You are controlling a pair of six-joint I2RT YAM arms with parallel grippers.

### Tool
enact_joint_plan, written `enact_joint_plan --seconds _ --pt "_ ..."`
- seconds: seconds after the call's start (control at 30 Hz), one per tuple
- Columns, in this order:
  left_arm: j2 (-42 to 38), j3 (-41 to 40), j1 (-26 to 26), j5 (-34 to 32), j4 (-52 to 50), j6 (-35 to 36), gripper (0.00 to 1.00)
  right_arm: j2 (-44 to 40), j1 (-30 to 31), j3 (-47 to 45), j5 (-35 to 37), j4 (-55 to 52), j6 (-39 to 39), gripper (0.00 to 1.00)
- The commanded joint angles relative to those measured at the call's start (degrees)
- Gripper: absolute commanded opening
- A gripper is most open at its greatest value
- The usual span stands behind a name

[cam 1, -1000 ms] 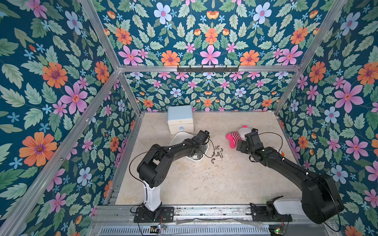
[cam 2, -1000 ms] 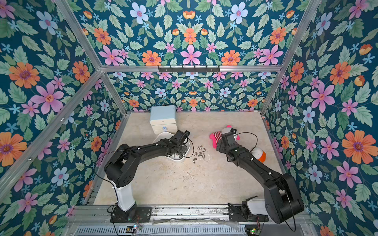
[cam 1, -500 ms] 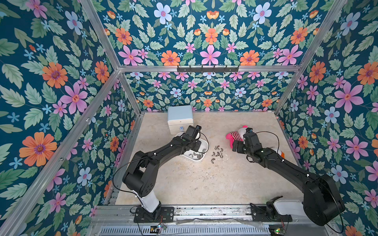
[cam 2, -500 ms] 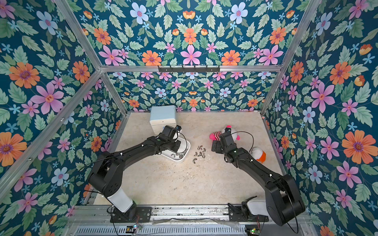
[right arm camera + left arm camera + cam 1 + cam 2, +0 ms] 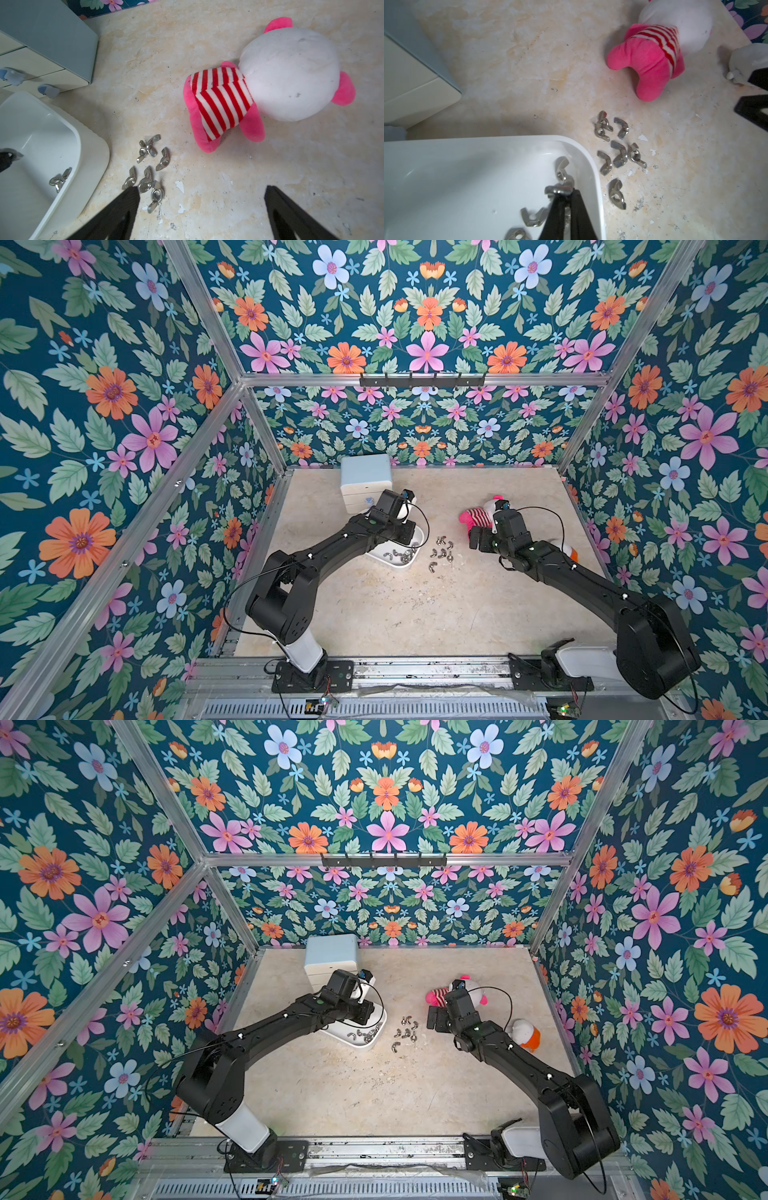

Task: Take out the wing nut from the storage box
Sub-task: Place the wing nut at the center of the board.

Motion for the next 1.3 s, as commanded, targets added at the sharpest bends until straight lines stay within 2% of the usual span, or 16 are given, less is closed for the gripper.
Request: enact_joint_plan --seconds 0.0,0.33,0.67,1.1,1.27 --pt "0.5 1.7 -2.4 -0.2 -0.8 -0.8 0.07 1.4 0.1 1.3 2.7 -1.8 1.9 0.99" --pt "0.5 2.1 -9.0 -0.6 -1.4 -2.6 0.08 3.1 -0.2 2.3 6.4 -3.6 5.0 0.99" --pt "3.7 1.7 -15.4 -2.5 -1.7 -4.6 0.09 2.1 -2.2 1.5 6.3 -4.0 6.3 0.99" --pt "8.9 2.0 -17.7 -4.3 -1.5 -8.0 0.08 1.5 -2.6 0.8 6.1 -3.8 6.7 0.99" --pt "11.9 4.4 -18.2 -6.4 -4.3 -7.8 0.08 1.5 -2.6 0.8 6.0 -3.8 6.7 0.99"
